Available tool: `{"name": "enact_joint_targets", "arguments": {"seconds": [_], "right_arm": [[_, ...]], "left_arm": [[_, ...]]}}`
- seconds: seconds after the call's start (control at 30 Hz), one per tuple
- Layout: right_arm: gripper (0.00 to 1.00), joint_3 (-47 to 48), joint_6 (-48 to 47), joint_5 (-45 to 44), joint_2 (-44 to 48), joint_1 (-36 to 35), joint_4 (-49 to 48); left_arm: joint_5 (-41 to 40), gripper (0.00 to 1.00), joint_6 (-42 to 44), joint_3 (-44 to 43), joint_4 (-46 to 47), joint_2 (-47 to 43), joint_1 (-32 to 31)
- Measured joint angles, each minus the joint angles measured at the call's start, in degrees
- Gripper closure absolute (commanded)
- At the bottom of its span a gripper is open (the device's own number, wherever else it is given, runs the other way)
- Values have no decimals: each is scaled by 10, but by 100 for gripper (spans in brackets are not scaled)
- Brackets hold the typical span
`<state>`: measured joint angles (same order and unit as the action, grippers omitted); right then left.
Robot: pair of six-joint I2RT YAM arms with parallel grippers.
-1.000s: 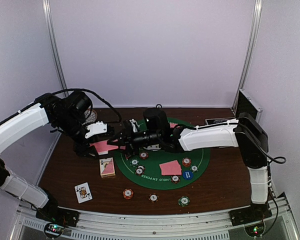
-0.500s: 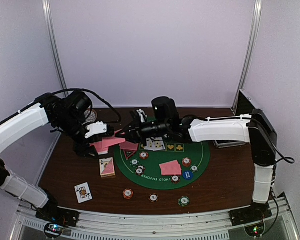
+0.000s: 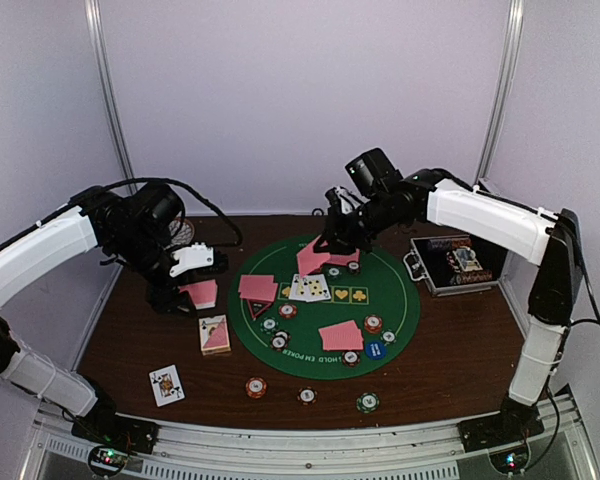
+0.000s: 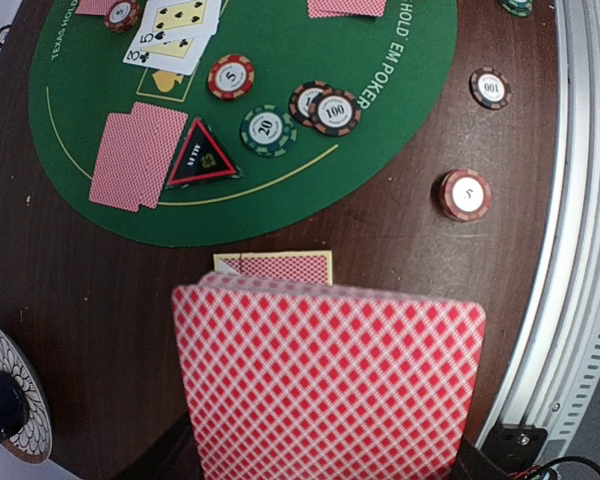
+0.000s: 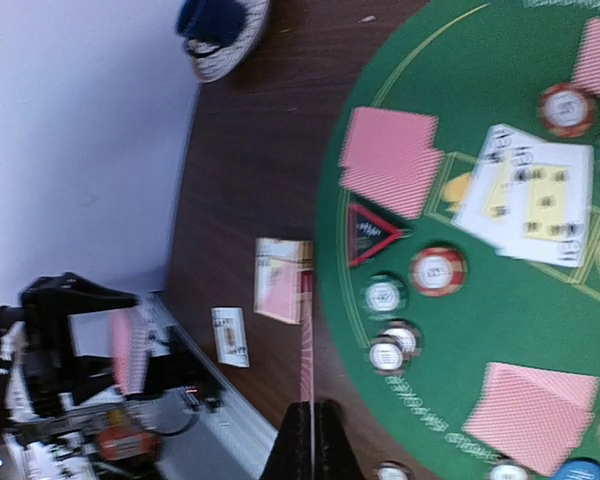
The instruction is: Distribute texas hold em gaming equipment
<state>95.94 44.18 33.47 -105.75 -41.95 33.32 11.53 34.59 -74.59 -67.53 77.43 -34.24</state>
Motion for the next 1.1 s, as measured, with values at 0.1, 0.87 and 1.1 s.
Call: {"name": "enact_joint_targets", "arguments": {"seconds": [0.1,0.87,1.1], "right_arm": [[100,66,-104,-127,-3,7,137],[100,-31,-581,-637,-72,-98,24],[100,-34,-631,-642,-100,-108,-23]], "left_arm": [[-1,78,0,0,0,0,0],[1,78,0,0,0,-1,0],[3,78,1,2,1,-1,0]]}}
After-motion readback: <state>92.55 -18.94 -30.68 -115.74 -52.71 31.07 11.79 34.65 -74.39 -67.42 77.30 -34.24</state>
